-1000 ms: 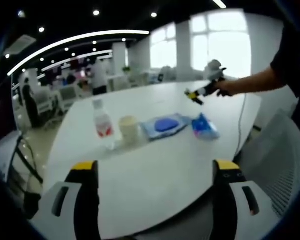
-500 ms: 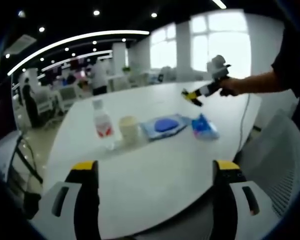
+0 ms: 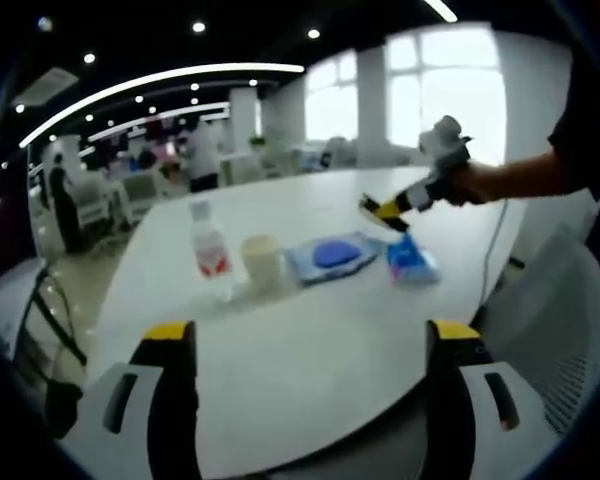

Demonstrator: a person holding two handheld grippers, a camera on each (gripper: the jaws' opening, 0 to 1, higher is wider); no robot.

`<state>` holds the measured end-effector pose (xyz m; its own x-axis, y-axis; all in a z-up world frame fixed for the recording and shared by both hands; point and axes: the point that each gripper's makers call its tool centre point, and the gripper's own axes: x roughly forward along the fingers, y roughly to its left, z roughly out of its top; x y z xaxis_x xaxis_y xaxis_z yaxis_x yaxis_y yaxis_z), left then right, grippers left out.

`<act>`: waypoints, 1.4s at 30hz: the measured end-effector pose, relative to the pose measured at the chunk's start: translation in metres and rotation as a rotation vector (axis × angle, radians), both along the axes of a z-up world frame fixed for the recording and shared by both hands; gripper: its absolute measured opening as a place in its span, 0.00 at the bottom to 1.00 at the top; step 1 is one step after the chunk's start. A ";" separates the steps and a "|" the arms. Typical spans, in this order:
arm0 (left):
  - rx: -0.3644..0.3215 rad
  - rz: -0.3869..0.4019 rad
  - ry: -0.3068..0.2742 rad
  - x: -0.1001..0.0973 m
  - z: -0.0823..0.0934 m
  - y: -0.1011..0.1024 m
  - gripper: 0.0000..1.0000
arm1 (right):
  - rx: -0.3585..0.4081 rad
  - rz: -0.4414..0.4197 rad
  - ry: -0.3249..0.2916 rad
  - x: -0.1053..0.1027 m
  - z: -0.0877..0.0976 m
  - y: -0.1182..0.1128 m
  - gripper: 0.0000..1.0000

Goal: Arrange the tabletop items into an orderly group along one side of the table until the central work area is clear of visible clutter.

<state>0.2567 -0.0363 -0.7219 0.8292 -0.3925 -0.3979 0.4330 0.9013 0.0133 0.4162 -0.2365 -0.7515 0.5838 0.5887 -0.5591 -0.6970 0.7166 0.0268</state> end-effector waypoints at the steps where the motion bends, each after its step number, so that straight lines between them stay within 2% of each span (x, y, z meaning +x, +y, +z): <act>1: 0.000 -0.001 -0.001 0.000 0.000 0.000 0.92 | 0.000 0.007 0.001 -0.002 0.000 0.002 0.10; 12: -0.002 0.000 -0.004 0.001 0.001 0.000 0.93 | -0.056 0.131 0.015 -0.033 -0.023 0.031 0.10; 17: -0.003 0.002 -0.005 0.001 0.001 0.000 0.92 | -0.115 0.202 0.007 -0.048 -0.041 0.043 0.10; 22: -0.006 0.005 -0.005 0.001 0.001 0.000 0.92 | -0.131 0.235 0.014 -0.057 -0.055 0.054 0.10; 31: -0.009 0.012 -0.008 0.002 0.001 0.001 0.92 | -0.108 0.270 0.049 -0.069 -0.078 0.069 0.11; 37: -0.006 0.014 -0.004 0.001 0.001 0.001 0.92 | -0.056 0.258 0.111 -0.072 -0.088 0.075 0.11; 40: -0.004 0.012 -0.002 0.001 0.001 0.001 0.92 | -0.084 0.281 0.085 -0.074 -0.096 0.078 0.11; 42: -0.003 0.013 -0.002 0.001 0.001 0.001 0.92 | -0.089 0.285 0.095 -0.076 -0.102 0.080 0.11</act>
